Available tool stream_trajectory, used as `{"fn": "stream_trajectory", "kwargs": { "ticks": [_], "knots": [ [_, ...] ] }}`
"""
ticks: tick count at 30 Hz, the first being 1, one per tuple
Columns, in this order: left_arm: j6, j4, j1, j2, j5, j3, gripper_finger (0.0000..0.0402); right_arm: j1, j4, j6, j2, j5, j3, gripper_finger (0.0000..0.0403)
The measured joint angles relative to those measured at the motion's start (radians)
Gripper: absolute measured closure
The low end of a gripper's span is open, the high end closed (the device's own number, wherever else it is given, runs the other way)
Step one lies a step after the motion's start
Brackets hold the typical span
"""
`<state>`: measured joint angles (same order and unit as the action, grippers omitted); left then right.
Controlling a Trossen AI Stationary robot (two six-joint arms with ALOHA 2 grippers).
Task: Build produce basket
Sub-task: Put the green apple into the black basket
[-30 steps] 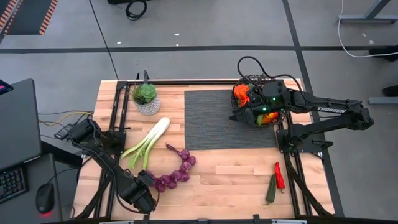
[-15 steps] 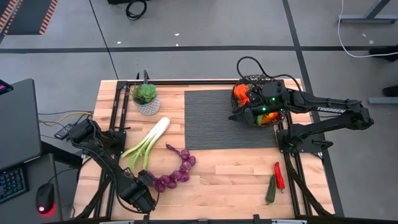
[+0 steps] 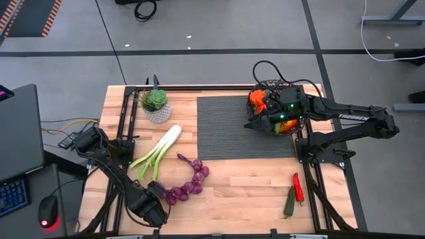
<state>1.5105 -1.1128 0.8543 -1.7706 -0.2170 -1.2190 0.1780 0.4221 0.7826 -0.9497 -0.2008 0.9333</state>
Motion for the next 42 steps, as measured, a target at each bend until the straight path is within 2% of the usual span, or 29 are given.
{"fn": "stream_trajectory", "kwargs": {
  "ticks": [12, 19, 29, 42],
  "knots": [
    [-0.043, 0.085, 0.001, -0.001, -0.042, 0.000, 0.0083, 0.000, 0.001, 0.000, 0.000, -0.002, 0.000, 0.0027],
    [-0.030, 0.100, -0.005, -0.001, -0.041, 0.000, 0.0048, 0.000, 0.001, -0.001, 0.000, -0.002, 0.000, 0.0027],
    [-0.005, 0.097, -0.005, -0.001, -0.031, 0.000, 0.0046, 0.000, 0.002, -0.008, 0.000, -0.002, 0.000, 0.0027],
    [-0.066, 0.166, -0.007, -0.001, -0.031, 0.000, 0.0046, 0.000, 0.004, -0.019, 0.001, -0.010, 0.000, 0.0027]
  ]
}}
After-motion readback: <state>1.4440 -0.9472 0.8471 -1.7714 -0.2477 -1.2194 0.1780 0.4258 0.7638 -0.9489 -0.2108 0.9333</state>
